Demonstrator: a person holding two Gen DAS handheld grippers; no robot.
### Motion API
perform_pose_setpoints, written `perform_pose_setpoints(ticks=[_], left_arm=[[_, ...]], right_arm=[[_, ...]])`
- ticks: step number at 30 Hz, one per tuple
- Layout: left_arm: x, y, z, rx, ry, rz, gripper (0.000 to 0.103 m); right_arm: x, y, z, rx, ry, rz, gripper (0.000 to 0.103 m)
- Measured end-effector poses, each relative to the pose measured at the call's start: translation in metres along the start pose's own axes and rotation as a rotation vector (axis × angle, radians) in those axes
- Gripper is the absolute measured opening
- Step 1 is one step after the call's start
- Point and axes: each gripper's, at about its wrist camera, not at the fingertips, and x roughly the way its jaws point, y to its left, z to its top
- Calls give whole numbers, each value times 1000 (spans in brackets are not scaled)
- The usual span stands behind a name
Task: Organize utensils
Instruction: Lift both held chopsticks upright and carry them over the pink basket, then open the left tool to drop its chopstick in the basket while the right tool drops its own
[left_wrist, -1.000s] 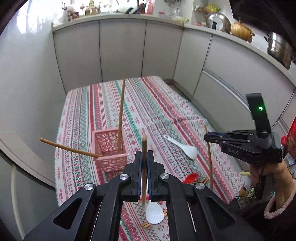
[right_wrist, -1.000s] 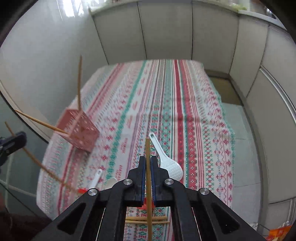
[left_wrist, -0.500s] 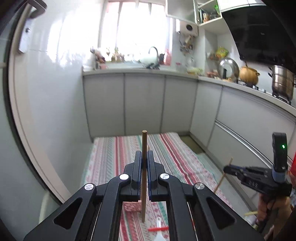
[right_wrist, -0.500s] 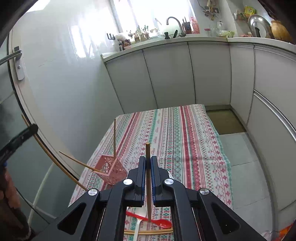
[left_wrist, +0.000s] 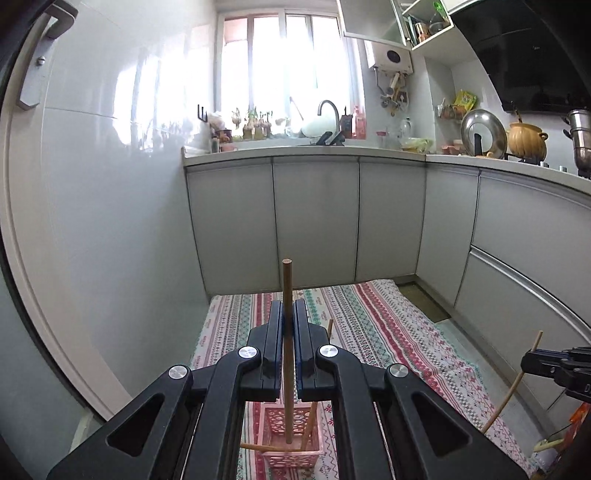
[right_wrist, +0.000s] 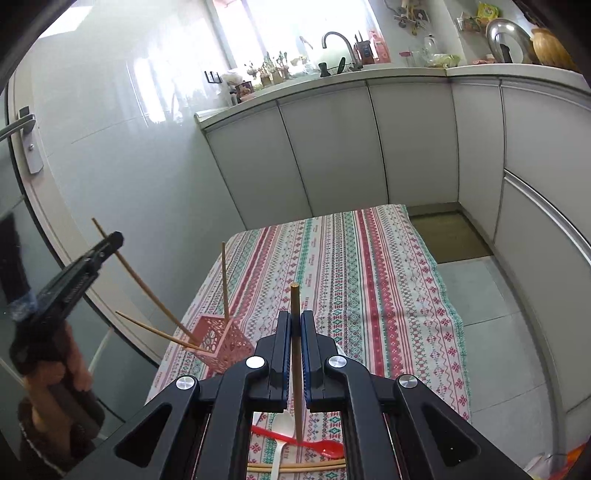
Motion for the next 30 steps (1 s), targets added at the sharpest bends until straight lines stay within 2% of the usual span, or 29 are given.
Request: perform_pose_setpoints(ticks=[10, 15, 19, 20, 22, 23, 24, 28, 30], left_arm=[[65, -6, -24, 6, 84, 1, 5], [86, -13, -32, -6, 169, -43, 5], [84, -19, -31, -9, 207, -78, 8], [81, -21, -30, -6, 211, -86, 13], [66, -18, -28, -13, 214, -89, 31], [58, -16, -26, -21, 214, -91, 45], [49, -12, -24, -32, 211, -93, 52], [14, 8, -17, -74, 219, -102, 56], [-4, 22, -16, -110, 236, -91, 64]], right_arm=[[0, 0, -2, -4, 1, 6, 5], [1, -2, -2, -1, 3, 1, 5], [-2, -1, -1, 7, -10, 3, 5], [-4, -1, 0, 10, -15, 5, 5], [-6, 1, 2, 14, -26, 9, 5], [-7, 3, 3, 17, -33, 13, 5], [-8, 5, 5, 20, -41, 18, 5], [-12, 18, 15, 33, -83, 44, 5], [-15, 29, 22, 31, -116, 59, 5]])
